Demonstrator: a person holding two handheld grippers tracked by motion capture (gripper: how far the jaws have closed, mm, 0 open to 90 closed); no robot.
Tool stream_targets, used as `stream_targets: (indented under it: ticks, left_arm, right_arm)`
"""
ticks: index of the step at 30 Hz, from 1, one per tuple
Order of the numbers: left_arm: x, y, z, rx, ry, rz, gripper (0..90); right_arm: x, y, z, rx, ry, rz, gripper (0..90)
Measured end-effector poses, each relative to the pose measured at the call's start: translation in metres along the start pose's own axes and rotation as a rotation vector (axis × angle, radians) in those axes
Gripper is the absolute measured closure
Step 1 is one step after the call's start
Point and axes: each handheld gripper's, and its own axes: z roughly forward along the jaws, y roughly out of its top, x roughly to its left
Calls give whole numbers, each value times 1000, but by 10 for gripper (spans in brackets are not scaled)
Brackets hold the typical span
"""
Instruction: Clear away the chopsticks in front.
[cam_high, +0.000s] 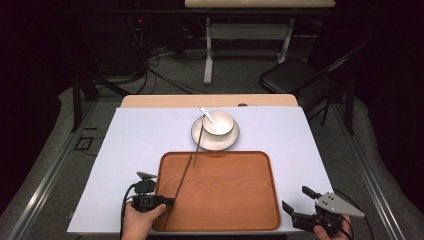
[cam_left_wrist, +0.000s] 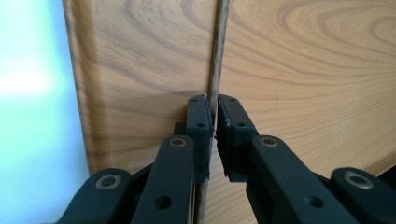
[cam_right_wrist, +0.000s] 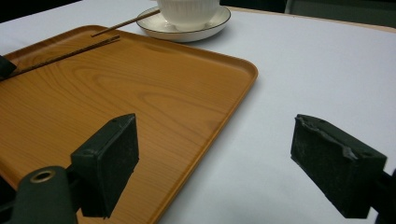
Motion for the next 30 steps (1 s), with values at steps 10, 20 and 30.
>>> stream_targets:
  ticks: [10, 20, 30]
  left_arm:
    - [-3, -1, -1, -5, -12, 10, 788]
    - [-13, 15, -18, -73, 1, 87, 631]
    - [-26, 45, -31, -150, 5, 126, 520]
  right_arm:
    - [0, 0, 0, -1, 0, -1, 148]
    - [0, 0, 0, -3, -1, -3, 148]
    - [0, 0, 0, -2, -1, -1, 148]
